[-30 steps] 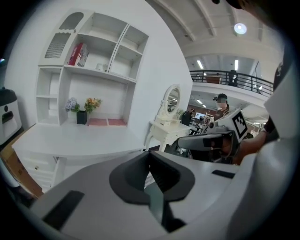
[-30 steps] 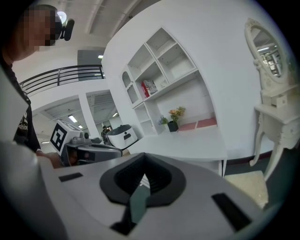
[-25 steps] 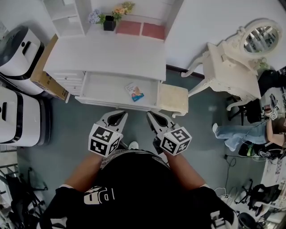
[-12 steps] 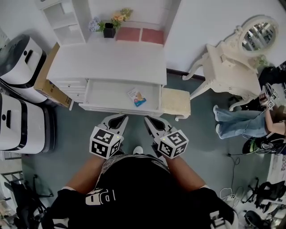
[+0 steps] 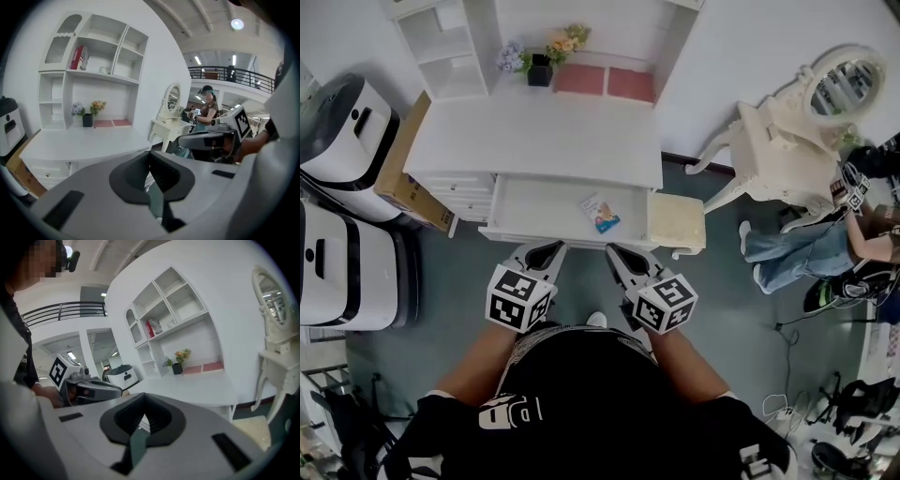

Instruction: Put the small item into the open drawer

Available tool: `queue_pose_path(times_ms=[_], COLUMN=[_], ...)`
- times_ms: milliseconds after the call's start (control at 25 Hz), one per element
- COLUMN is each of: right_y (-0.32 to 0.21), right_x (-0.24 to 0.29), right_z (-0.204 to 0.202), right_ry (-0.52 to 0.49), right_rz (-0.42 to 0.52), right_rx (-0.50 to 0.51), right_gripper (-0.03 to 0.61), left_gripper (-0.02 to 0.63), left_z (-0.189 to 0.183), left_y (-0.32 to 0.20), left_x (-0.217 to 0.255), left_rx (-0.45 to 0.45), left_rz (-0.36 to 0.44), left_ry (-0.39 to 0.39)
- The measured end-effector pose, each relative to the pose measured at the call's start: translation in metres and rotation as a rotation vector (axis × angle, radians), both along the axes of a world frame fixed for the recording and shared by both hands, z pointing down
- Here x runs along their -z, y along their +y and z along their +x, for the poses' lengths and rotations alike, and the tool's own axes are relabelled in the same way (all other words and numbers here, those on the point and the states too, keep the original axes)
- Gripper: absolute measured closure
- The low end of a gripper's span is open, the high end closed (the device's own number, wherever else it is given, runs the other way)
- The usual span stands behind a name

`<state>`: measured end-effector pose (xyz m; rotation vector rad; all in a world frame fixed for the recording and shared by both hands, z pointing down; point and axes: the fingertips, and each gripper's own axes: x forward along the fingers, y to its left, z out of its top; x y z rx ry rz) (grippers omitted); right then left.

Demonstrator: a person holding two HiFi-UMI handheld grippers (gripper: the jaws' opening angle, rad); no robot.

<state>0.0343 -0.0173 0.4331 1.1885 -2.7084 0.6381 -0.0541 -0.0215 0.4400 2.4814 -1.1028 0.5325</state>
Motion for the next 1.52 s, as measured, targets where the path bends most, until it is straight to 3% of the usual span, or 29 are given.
queue_pose_path(times_ms=[520, 1520], right_y=[-0.008, -0.005], right_x=[-0.009, -0.008], right_z=[-0.034, -0.039], right_ry=[0.012, 0.046], right_rz=[-0.023, -0.026], right_rx=[-0.046, -0.052], right_gripper=[0.572, 0.572], left_gripper=[0.600, 0.600], left_z=[-0.029, -0.027], left_y=[-0.005, -0.008], left_x=[-0.006, -0.001], left_rx=[-0.056, -0.105], left_rz=[-0.017, -0.009], left_ry=[0.015, 0.027])
